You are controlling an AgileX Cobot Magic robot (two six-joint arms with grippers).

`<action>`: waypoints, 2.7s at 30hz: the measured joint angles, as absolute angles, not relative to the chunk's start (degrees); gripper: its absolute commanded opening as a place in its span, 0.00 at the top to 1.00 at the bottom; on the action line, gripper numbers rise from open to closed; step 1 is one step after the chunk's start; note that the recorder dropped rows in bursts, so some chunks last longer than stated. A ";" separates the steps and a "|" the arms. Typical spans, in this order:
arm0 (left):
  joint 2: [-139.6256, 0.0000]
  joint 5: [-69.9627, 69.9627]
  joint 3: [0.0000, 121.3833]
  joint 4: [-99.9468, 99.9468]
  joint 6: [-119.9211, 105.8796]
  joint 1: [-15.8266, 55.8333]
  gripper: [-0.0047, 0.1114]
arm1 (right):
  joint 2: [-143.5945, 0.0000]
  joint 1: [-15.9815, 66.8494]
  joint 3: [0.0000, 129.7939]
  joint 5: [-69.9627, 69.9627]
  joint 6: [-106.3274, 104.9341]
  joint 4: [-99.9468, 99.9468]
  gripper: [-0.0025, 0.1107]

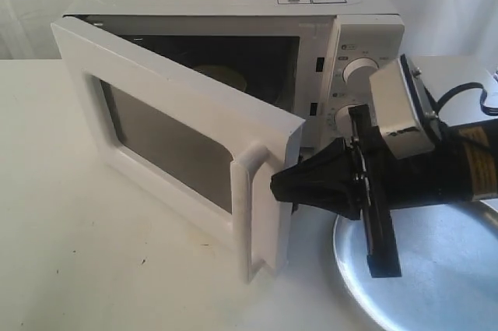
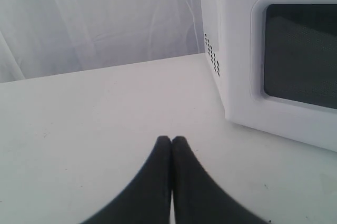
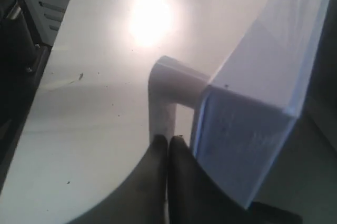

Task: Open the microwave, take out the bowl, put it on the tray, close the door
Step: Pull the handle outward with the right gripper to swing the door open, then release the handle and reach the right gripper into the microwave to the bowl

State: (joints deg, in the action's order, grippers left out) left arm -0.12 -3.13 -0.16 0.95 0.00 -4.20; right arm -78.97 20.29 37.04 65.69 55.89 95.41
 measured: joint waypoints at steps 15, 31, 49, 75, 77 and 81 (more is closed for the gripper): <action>-0.12 -3.13 -0.16 0.95 0.00 -4.20 0.96 | -65.20 20.64 32.80 43.00 64.48 88.24 0.98; -0.12 -3.13 -0.16 0.95 0.00 -4.20 0.96 | -87.01 22.75 33.07 67.25 46.59 72.77 0.98; -0.12 -3.13 -0.16 0.95 0.00 -4.20 0.96 | -87.14 38.04 38.62 48.27 39.73 64.83 0.98; -0.12 -3.13 -0.16 0.95 0.00 -4.20 0.96 | -110.00 42.40 64.00 22.18 10.40 49.81 0.52; -0.12 -3.13 -0.16 0.95 0.00 -4.20 0.96 | -110.99 42.99 66.09 20.22 8.80 49.90 0.52; -0.12 -3.13 -0.16 0.95 0.00 -4.20 0.96 | -113.36 43.82 70.29 14.90 7.77 50.05 0.52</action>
State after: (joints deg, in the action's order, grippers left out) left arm -0.12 -3.13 -0.16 0.95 0.00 -4.20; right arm -113.36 43.82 70.29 14.90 7.77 50.05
